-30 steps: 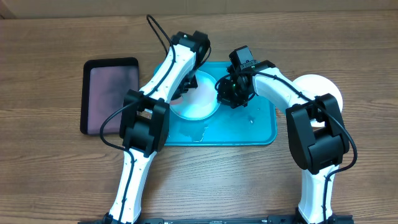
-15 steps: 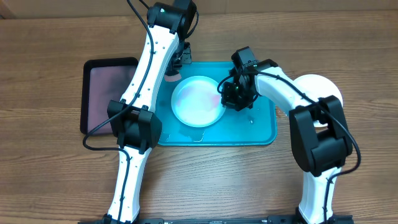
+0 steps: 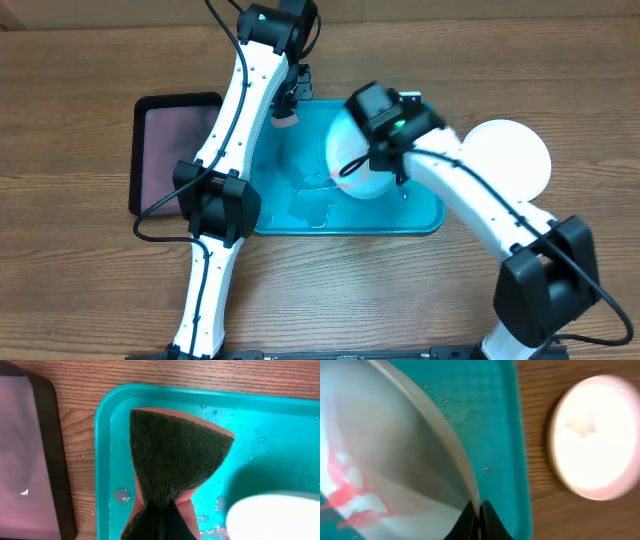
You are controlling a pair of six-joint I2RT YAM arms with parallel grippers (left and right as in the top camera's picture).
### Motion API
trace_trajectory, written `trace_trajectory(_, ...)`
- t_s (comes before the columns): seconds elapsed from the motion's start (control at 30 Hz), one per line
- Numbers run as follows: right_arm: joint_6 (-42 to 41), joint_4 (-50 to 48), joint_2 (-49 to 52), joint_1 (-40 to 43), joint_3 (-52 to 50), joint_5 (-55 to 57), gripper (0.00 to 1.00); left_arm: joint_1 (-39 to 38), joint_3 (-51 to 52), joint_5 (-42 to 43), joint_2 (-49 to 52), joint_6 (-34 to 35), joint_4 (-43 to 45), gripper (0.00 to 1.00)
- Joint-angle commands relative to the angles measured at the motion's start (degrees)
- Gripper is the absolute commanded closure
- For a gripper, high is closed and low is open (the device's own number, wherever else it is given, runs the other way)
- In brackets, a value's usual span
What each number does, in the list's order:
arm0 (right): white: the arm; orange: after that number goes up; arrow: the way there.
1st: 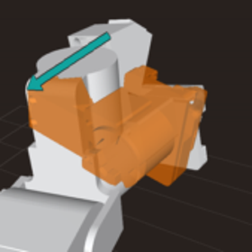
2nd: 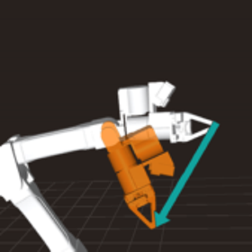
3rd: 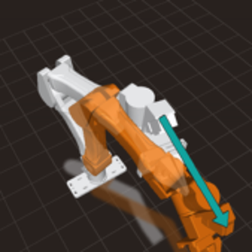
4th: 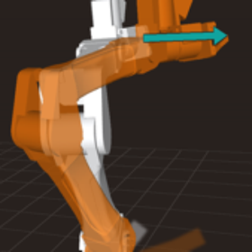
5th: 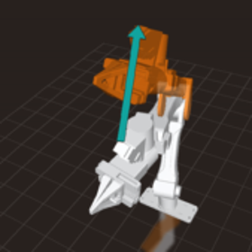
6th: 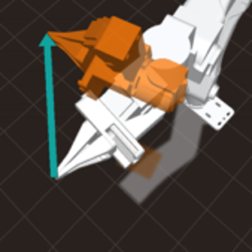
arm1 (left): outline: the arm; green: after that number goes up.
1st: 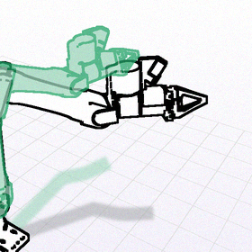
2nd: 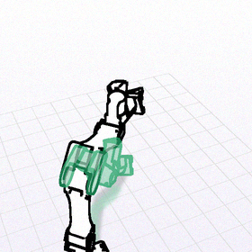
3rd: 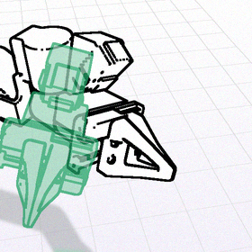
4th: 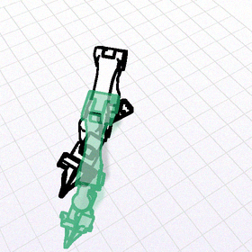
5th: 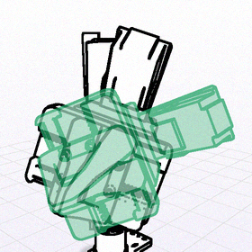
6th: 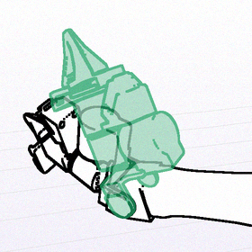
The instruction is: Clean dirty plates on tray and stack at the side
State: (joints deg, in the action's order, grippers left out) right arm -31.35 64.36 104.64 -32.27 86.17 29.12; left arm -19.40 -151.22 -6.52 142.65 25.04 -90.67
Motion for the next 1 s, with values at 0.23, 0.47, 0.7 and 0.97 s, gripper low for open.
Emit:
trace_trajectory(0.23,-25.77,13.86,-0.72,-9.99,0.5,33.73,0.96,-0.02,0.0,0.63,0.13,-0.35,0.04,0.96)
trace_trajectory(0.47,-34.07,21.14,-0.72,-10.95,0.55,37.46,0.96,-0.13,0.0,1.53,0.17,-0.07,0.07,0.96)
trace_trajectory(0.7,-38.32,25.16,-0.72,-10.97,0.55,38.34,0.96,-0.13,0.0,1.7,0.17,0.28,-0.42,0.96)
trace_trajectory(0.97,-38.32,25.35,-0.72,-10.97,0.61,39.19,0.96,-0.13,0.0,1.7,0.17,0.28,-0.59,0.96)
